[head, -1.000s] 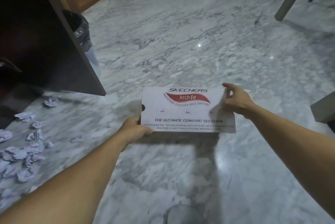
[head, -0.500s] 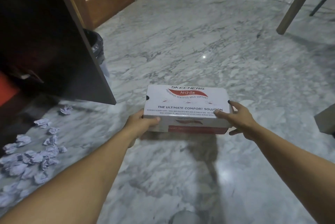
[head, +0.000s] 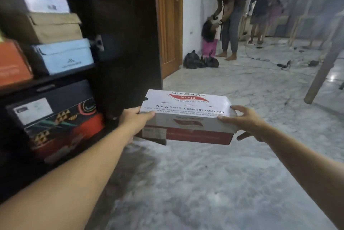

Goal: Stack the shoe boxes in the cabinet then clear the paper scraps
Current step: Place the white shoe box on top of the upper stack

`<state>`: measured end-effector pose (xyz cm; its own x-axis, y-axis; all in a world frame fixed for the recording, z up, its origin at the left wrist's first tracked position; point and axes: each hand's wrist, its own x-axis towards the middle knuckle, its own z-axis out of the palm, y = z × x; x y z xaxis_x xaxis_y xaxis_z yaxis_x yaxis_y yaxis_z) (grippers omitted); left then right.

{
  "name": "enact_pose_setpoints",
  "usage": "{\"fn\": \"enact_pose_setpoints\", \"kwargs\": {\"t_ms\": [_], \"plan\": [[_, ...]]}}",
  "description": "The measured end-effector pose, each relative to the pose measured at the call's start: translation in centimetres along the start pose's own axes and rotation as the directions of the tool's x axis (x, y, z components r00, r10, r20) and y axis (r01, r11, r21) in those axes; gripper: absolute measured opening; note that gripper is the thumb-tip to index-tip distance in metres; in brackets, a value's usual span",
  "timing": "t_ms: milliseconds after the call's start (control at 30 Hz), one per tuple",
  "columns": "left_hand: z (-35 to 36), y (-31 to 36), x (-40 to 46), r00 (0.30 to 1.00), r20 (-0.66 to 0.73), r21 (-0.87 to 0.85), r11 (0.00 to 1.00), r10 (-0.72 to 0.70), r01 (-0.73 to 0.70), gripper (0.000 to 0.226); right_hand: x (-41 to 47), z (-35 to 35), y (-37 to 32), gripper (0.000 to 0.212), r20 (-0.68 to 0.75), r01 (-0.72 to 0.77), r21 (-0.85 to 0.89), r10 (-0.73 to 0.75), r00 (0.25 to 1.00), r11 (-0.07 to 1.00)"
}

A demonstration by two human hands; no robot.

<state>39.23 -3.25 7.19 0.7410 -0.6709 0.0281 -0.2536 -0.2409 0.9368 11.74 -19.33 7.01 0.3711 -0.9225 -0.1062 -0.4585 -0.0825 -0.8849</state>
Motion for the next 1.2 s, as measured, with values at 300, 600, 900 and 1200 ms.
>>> {"fn": "enact_pose_setpoints", "kwargs": {"t_ms": [300, 600, 900, 1200], "plan": [[-14.9, 7.6, -1.2, 0.953, -0.272, -0.018, 0.989, 0.138, -0.148, 0.050, -2.0, 4.8, -16.3, 0.088, 0.059, 0.231, 0.039, -0.233, 0.971, 0.972], [-22.6, 12.6, 3.4, 0.945, -0.314, -0.056, 0.991, 0.096, -0.119, 0.071, 2.2, 9.1, -27.2, 0.087, 0.125, 0.375, 0.035, -0.376, 0.918, 0.927], [-28.4, 17.8, 6.2, 0.920, -0.384, 0.053, 0.997, 0.074, -0.058, 0.076, 7.1, 11.0, -35.9, 0.093, 0.214, 0.472, 0.077, -0.477, 0.852, 0.878], [-31.9, 23.2, 3.4, 0.860, -0.500, 0.073, 0.995, 0.101, -0.075, 0.074, 5.7, 10.1, -42.7, 0.084, 0.246, 0.566, 0.102, -0.572, 0.782, 0.818]]}}
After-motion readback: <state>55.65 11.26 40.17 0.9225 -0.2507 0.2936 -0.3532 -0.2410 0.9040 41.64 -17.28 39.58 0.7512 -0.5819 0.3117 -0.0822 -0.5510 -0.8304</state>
